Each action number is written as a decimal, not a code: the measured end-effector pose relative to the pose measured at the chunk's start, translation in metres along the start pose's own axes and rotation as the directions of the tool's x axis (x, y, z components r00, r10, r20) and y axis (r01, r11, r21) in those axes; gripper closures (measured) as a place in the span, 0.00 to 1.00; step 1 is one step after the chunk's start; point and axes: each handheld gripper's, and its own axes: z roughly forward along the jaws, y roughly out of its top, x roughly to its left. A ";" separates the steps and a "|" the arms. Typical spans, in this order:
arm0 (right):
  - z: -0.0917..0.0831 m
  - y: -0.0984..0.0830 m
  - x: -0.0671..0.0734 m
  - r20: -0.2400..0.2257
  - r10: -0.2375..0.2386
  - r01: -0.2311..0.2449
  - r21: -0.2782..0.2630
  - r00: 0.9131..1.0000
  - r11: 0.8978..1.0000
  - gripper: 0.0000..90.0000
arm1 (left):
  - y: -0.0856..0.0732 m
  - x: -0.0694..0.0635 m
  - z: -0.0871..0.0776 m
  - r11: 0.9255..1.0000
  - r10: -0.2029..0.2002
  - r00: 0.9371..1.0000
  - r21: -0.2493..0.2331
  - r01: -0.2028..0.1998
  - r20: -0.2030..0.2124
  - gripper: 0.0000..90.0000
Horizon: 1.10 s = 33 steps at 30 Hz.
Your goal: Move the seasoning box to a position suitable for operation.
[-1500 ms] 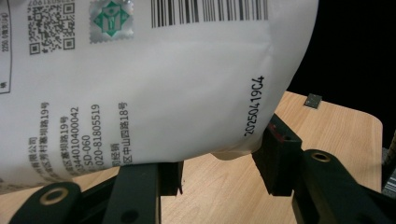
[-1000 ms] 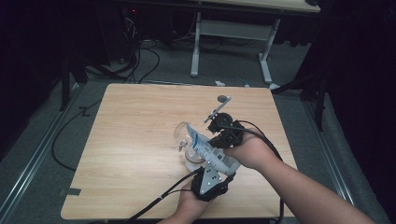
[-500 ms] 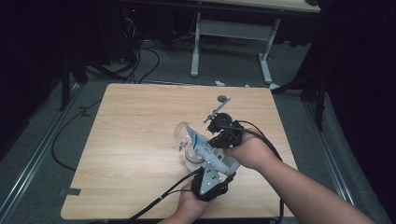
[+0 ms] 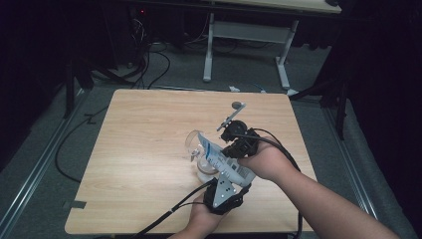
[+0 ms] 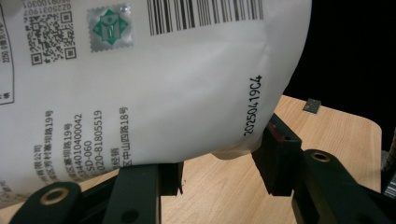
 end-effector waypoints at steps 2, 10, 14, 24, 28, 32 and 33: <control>0.000 0.000 0.000 0.000 0.000 0.000 0.000 1.000 1.000 1.00 | 0.000 0.000 0.000 1.000 0.001 1.000 0.000 -0.001 0.000 0.64; 0.000 0.000 -0.001 -0.001 -0.001 0.001 -0.001 1.000 1.000 1.00 | 0.000 0.001 0.000 1.000 0.002 1.000 0.002 -0.002 -0.002 0.64; 0.000 0.001 -0.001 -0.003 0.000 0.000 -0.004 1.000 1.000 1.00 | 0.001 0.001 0.000 1.000 0.002 1.000 0.001 -0.002 -0.003 0.64; -0.001 0.001 -0.001 0.000 0.000 0.000 -0.006 1.000 1.000 1.00 | 0.002 0.001 0.000 1.000 0.001 1.000 -0.002 -0.001 -0.002 0.64; -0.001 0.002 -0.001 0.002 -0.002 0.002 -0.006 1.000 1.000 1.00 | 0.003 0.001 0.000 1.000 -0.001 1.000 -0.007 0.001 -0.004 0.64; -0.001 0.003 -0.001 0.002 -0.005 0.005 -0.008 1.000 1.000 1.00 | 0.003 0.002 0.000 1.000 -0.001 1.000 -0.008 0.001 -0.004 0.64; -0.002 0.003 -0.001 0.002 -0.005 0.005 -0.007 1.000 1.000 1.00 | 0.004 0.002 0.000 1.000 0.001 1.000 -0.007 -0.001 -0.003 0.64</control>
